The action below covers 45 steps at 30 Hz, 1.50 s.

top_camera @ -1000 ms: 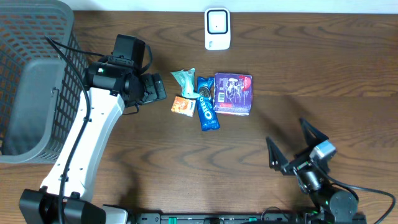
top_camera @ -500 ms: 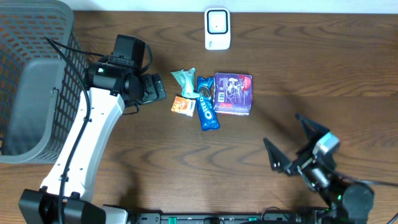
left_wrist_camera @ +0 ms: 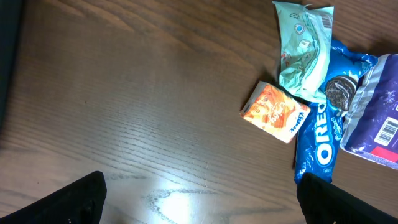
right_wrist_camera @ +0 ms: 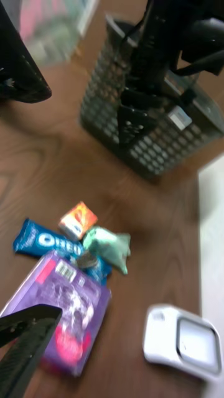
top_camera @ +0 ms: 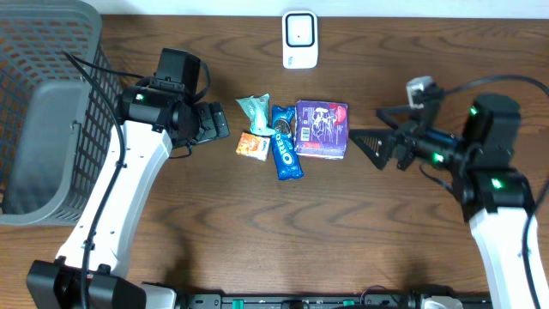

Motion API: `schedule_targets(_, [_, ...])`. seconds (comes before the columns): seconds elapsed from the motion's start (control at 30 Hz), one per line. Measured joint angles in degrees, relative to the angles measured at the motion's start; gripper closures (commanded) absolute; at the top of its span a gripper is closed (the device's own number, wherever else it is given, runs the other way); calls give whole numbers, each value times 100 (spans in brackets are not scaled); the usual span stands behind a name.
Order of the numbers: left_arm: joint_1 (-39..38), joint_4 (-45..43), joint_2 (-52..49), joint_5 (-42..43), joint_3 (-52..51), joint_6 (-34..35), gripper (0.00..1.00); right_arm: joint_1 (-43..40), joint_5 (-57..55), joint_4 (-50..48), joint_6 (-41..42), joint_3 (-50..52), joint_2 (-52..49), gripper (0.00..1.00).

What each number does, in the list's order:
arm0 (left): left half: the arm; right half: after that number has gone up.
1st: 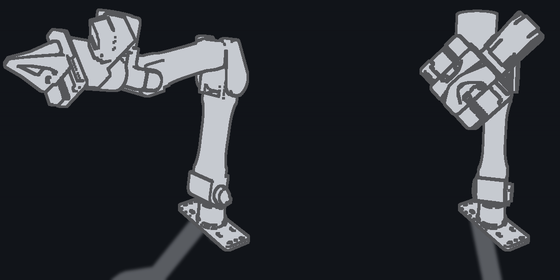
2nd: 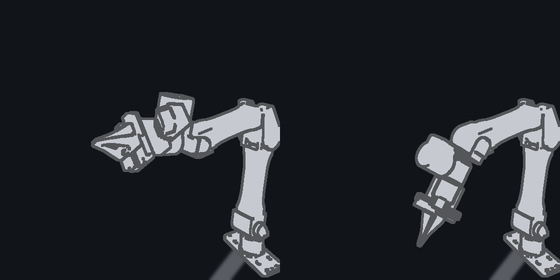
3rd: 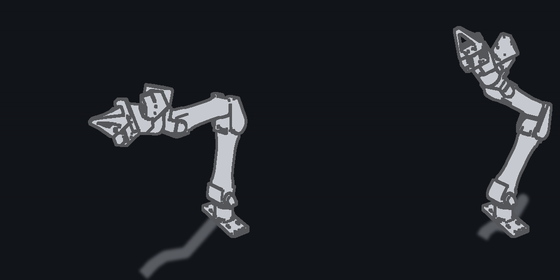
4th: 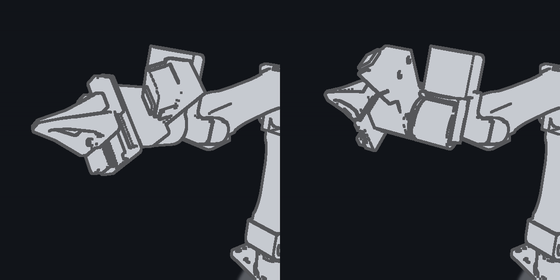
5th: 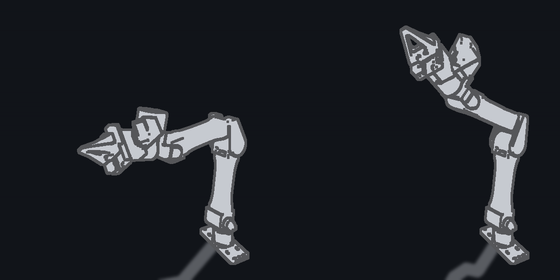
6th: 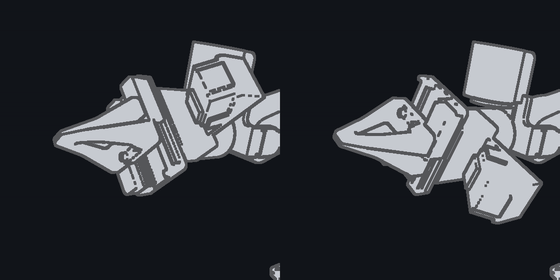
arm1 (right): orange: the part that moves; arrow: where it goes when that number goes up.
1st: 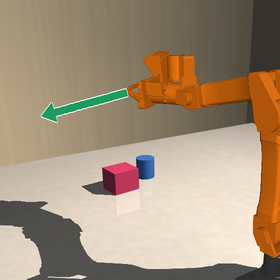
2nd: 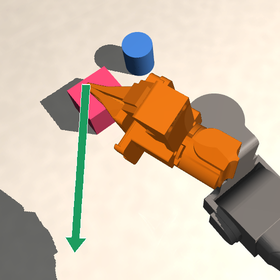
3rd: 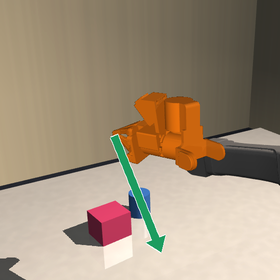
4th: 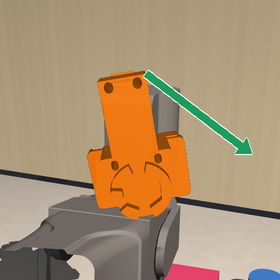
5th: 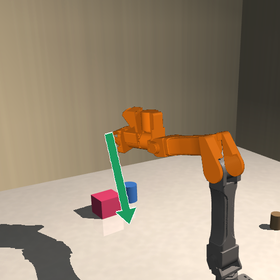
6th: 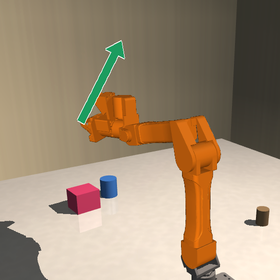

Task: Scan the item barcode
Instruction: 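Reach the right gripper to the purple Carefree pack and grasp it, then lift the purple pack and move it to the right side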

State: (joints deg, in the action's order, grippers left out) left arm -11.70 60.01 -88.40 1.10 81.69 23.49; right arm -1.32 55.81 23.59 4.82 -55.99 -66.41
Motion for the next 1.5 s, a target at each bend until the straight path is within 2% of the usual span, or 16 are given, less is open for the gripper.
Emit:
schedule_targets(0.27, [0,0,0,0,-2,0,2,592,-726,-280,1121,-15,-1381,1])
schedule_targets(0.37, [0,-2,0,0,-2,0,2,802,-1329,236,1344,-192,-1873,1])
schedule_targets(0.47, [0,-4,0,-2,-2,0,2,833,-2227,1268,1467,-780,-2374,1])
schedule_targets(0.53, [0,-2,0,0,-2,2,2,831,-2747,1537,1473,-1187,-2697,2])
schedule_targets(0.57, [0,2,0,0,-2,0,3,831,-2870,1561,1471,-1292,-2800,4])
schedule_targets(0.6, [0,0,0,0,-2,2,2,831,-3075,1543,1469,-1554,-3069,19])
schedule_targets(0.63, [0,-2,0,0,-2,0,2,831,-3136,1510,1467,-1622,-3171,26])
schedule_targets(0.67, [0,-4,0,0,-2,0,2,831,-3185,1462,1464,-1668,-3300,28])
schedule_targets(0.77, [0,0,0,0,-4,2,2,828,-3272,1287,1453,-1716,-3884,45])
schedule_targets(0.87, [0,0,0,2,-2,2,2,798,-3121,879,1403,-1716,-4461,43])
schedule_targets(0.97, [0,2,0,0,-4,0,2,649,-2258,321,1132,-1716,-5005,46])
schedule_targets(1.03, [0,0,0,0,-2,2,2,507,-1751,247,1016,-1718,-5180,69])
schedule_targets(1.13, [0,0,0,0,-2,2,2,402,-1453,323,970,-1746,-5248,94])
schedule_targets(1.17, [0,0,0,0,-4,0,2,363,-1410,389,907,-1764,-5248,99])
schedule_targets(1.37, [0,0,0,0,-4,0,2,55,-1617,1165,844,-1954,-5176,99])
schedule_targets(1.5, [0,-2,0,0,-4,0,2,-116,-2621,1847,723,-2098,-4684,99])
